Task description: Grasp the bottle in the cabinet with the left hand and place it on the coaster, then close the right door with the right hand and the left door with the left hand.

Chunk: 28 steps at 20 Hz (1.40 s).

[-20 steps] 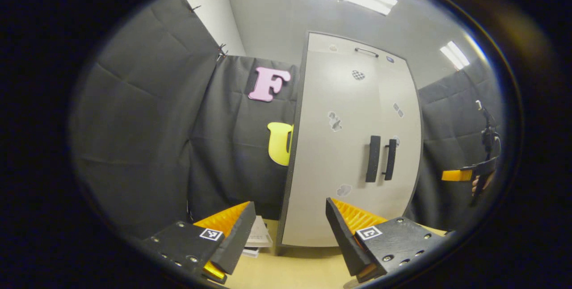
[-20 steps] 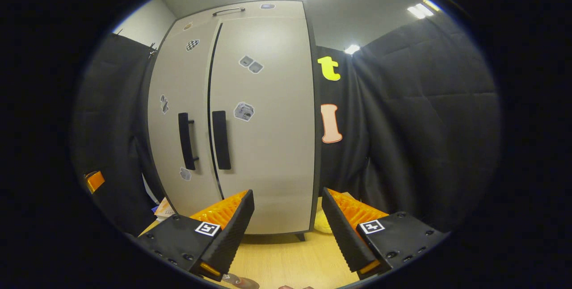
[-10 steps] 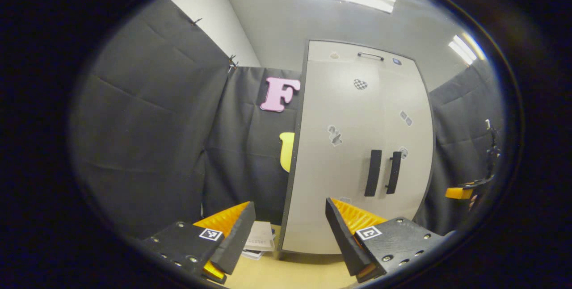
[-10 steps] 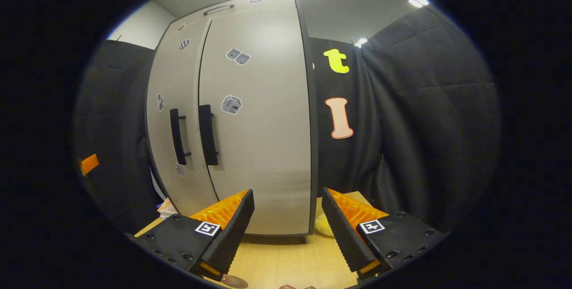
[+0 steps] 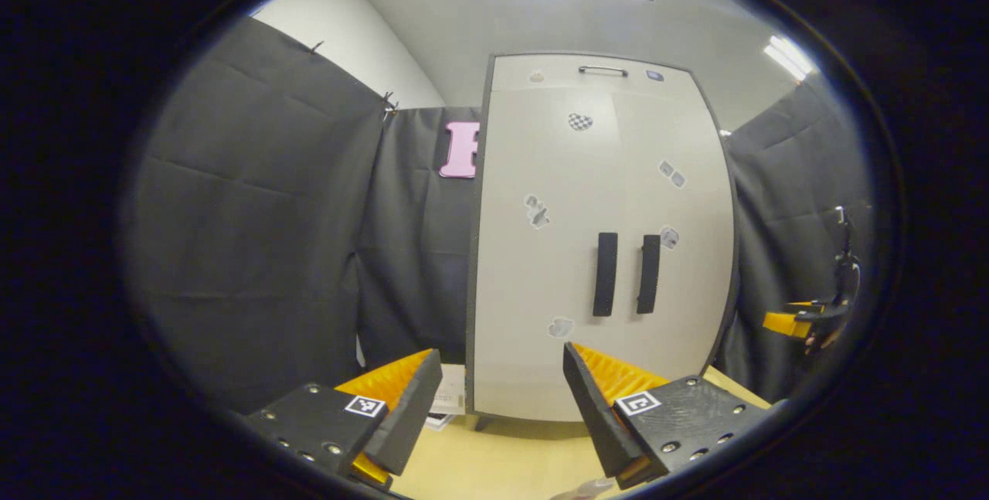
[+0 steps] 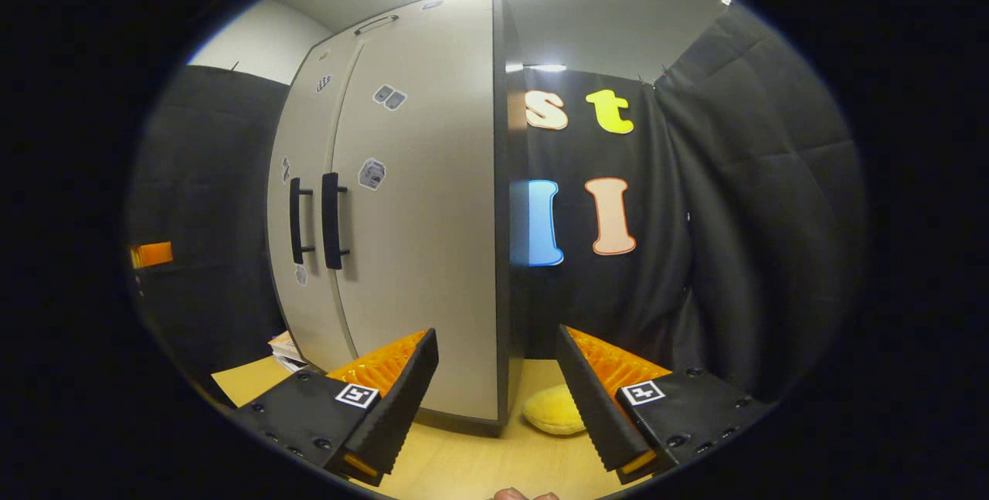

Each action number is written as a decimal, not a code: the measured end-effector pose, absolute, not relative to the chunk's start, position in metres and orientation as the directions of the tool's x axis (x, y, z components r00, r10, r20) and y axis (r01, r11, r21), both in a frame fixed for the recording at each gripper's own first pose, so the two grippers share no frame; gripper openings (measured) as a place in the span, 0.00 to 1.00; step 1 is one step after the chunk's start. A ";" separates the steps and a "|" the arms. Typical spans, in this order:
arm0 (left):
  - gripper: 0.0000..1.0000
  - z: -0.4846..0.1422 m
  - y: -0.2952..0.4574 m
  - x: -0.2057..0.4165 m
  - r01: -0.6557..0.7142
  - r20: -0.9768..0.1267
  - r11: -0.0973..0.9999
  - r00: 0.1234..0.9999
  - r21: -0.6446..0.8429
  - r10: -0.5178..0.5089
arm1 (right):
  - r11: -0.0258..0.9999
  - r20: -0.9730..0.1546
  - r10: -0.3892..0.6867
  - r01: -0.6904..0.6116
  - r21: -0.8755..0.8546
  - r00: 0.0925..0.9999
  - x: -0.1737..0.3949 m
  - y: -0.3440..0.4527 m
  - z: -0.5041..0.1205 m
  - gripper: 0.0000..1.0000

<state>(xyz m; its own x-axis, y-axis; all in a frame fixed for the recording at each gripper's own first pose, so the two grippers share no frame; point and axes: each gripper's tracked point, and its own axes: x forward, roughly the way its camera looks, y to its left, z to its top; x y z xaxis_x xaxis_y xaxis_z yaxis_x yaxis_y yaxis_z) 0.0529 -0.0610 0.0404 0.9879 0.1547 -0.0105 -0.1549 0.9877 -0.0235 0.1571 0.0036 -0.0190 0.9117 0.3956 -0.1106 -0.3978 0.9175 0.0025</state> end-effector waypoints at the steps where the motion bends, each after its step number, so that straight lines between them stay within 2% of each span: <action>1: 0.92 0.036 -0.068 0.054 -0.160 -0.029 0.987 0.987 -0.035 0.159 | 0.915 -0.116 0.403 -0.403 0.022 0.908 0.160 0.000 -0.023 0.98; 2: 0.92 0.031 -0.080 0.056 -0.150 -0.048 0.988 0.988 -0.045 0.148 | 0.912 -0.121 0.410 -0.409 0.031 0.904 0.163 -0.004 -0.026 0.93; 3: 0.92 0.029 -0.091 0.057 -0.147 -0.055 0.988 0.988 -0.044 0.144 | 0.910 -0.122 0.414 -0.414 0.032 0.902 0.165 -0.009 -0.028 0.98; 4: 0.98 0.026 -0.099 0.058 -0.149 -0.058 0.988 0.987 -0.037 0.147 | 0.912 -0.122 0.410 -0.410 0.025 0.904 0.165 -0.017 -0.032 0.93; 5: 0.98 0.022 -0.107 0.059 -0.150 -0.070 0.988 0.987 -0.032 0.147 | 0.915 -0.122 0.401 -0.402 0.017 0.908 0.166 -0.025 -0.035 0.98; 6: 0.92 0.016 -0.116 0.063 -0.145 -0.083 0.989 0.986 -0.026 0.142 | 0.918 -0.123 0.396 -0.398 0.011 0.910 0.166 -0.032 -0.038 0.98; 8: 0.92 0.012 -0.130 0.069 -0.137 -0.094 0.991 0.986 0.004 0.136 | 0.918 -0.119 0.395 -0.396 0.021 0.911 0.167 -0.039 -0.042 0.98; 9: 0.98 0.011 -0.135 0.073 -0.139 -0.099 0.990 0.985 0.018 0.140 | 0.918 -0.125 0.396 -0.395 0.034 0.910 0.168 -0.040 -0.044 0.98; 10: 0.98 0.011 -0.140 0.076 -0.135 -0.101 0.991 0.985 0.025 0.137 | 0.918 -0.142 0.395 -0.392 0.050 0.907 0.168 -0.043 -0.050 0.98; 11: 0.92 0.012 -0.146 0.077 -0.129 -0.102 0.991 0.986 0.028 0.131 | 0.917 -0.153 0.399 -0.393 0.070 0.904 0.167 -0.042 -0.053 0.98; 14: 0.98 0.012 -0.155 0.082 -0.138 -0.100 0.990 0.985 0.030 0.141 | 0.914 -0.160 0.406 -0.394 0.102 0.900 0.163 -0.040 -0.059 0.98; 15: 0.92 0.011 -0.158 0.082 -0.146 -0.102 0.989 0.984 0.029 0.148 | 0.914 -0.165 0.404 -0.391 0.109 0.900 0.162 -0.041 -0.062 0.98; 16: 0.95 0.011 -0.162 0.081 -0.155 -0.099 0.987 0.983 0.030 0.157 | 0.912 -0.169 0.408 -0.393 0.118 0.897 0.160 -0.040 -0.065 0.98; 19: 0.87 0.010 -0.172 0.076 -0.186 -0.086 0.981 0.978 0.044 0.190 | 0.912 -0.184 0.408 -0.390 0.128 0.894 0.165 -0.039 -0.072 0.98; 21: 0.98 0.007 -0.183 0.068 -0.181 -0.082 0.983 0.979 0.040 0.184 | 0.912 -0.197 0.407 -0.385 0.139 0.892 0.166 -0.036 -0.075 0.98; 22: 0.92 0.004 -0.186 0.064 -0.175 -0.085 0.984 0.980 0.039 0.177 | 0.906 -0.199 0.421 -0.398 0.144 0.885 0.164 -0.031 -0.076 0.98; 25: 0.92 -0.009 -0.187 0.051 -0.178 -0.117 0.983 0.977 0.036 0.181 | 0.894 -0.188 0.448 -0.434 0.113 0.874 0.158 -0.022 -0.074 0.98; 26: 0.98 -0.012 -0.186 0.046 -0.183 -0.124 0.983 0.975 0.035 0.186 | 0.890 -0.184 0.457 -0.446 0.099 0.870 0.156 -0.019 -0.075 0.98; 27: 0.92 -0.015 -0.186 0.042 -0.188 -0.128 0.982 0.973 0.032 0.190 | 0.885 -0.184 0.466 -0.457 0.090 0.865 0.154 -0.017 -0.076 0.97; 28: 0.98 -0.017 -0.185 0.039 -0.193 -0.132 0.981 0.972 0.029 0.196 | 0.880 -0.185 0.475 -0.467 0.084 0.860 0.152 -0.014 -0.078 0.97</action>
<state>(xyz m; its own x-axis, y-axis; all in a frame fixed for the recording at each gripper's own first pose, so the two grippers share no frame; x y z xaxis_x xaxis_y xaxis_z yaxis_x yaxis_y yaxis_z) 0.0393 -0.1846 -0.0173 0.9718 0.1956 -0.1321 -0.1934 0.9807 0.0289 0.1522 -0.0145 -0.0780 0.8605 0.4747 -0.1853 -0.4674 0.8801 0.0838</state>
